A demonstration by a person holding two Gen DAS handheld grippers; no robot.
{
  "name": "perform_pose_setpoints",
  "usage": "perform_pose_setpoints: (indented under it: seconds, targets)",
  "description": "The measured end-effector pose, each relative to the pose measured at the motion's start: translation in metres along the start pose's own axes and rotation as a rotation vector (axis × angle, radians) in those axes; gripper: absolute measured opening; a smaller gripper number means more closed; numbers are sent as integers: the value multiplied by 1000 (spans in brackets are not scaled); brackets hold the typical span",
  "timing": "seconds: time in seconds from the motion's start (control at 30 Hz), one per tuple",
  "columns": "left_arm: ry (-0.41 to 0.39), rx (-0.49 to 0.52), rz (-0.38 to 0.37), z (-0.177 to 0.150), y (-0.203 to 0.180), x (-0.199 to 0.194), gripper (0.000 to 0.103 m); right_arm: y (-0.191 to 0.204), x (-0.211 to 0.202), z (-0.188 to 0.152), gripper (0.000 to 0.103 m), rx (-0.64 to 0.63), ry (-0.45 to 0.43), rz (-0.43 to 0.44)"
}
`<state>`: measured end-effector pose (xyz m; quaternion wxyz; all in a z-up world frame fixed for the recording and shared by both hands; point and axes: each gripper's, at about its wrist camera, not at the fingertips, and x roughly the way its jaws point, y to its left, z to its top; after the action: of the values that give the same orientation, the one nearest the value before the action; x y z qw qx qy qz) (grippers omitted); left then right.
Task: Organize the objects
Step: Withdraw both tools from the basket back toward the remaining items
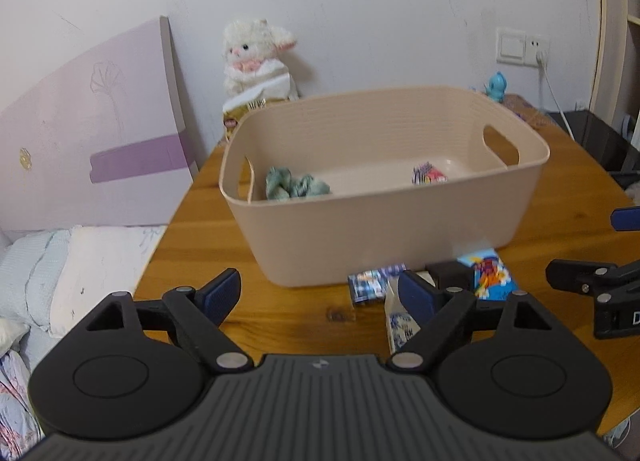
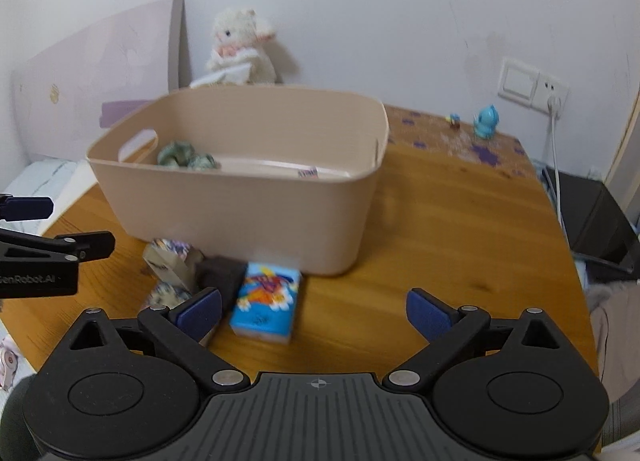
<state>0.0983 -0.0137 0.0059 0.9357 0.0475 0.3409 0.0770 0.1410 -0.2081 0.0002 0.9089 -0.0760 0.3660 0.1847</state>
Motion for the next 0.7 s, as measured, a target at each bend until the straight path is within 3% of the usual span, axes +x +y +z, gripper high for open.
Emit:
perform_pose_setpoints:
  seconds: [0.43,0.7]
  targets:
    - [51,-10,-88,-16,-15,30,87,0,42,-23,100,17,93,25]
    - [50,-18,-85,-15,-25,39,87,8,58,-24,100,35,107,45]
